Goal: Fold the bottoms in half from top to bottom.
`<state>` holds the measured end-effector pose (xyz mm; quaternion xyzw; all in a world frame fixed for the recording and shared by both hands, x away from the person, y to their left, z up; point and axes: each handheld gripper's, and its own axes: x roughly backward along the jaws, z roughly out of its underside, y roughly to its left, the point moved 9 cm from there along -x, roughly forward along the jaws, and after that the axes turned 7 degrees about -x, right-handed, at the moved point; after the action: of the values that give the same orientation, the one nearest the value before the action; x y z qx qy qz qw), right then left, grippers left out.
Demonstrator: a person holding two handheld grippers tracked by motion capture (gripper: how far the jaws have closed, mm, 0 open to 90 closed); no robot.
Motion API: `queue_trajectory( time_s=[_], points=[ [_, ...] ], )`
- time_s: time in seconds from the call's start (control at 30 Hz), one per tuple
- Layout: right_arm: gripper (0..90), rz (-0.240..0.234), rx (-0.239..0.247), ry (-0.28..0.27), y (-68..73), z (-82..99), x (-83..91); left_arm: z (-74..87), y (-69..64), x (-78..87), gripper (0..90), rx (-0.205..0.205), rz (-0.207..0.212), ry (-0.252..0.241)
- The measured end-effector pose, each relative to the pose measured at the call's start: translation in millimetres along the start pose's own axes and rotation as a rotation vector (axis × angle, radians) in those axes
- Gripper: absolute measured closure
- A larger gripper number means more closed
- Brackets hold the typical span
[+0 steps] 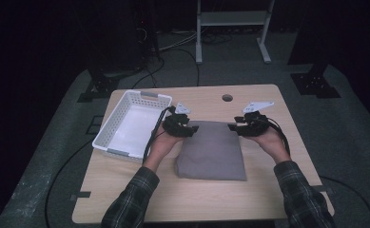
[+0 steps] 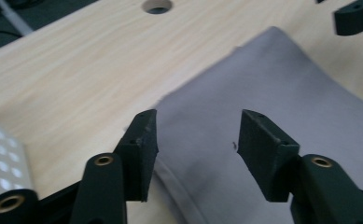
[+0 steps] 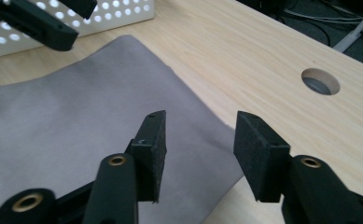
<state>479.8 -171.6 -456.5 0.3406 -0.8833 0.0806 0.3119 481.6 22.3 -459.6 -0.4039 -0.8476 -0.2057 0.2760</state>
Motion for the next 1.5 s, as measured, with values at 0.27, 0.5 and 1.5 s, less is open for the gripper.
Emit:
queue_trajectory(
  time_s=[0.27,0.5,1.5],
  points=[
    [40.5,-0.038,0.014,0.023,24.7,20.9,6.8,9.9,-26.6,15.9,34.9,0.005,0.065,-0.006],
    [30.4,-0.094,-0.002,0.031,45.8,34.2,8.0,27.0,-45.6,23.7,28.0,-0.01,0.083,-0.002],
    [9.1,-0.085,0.013,0.065,79.9,43.4,-30.1,125.4,-90.0,80.7,0.0,-0.049,0.094,0.07]
  ],
)
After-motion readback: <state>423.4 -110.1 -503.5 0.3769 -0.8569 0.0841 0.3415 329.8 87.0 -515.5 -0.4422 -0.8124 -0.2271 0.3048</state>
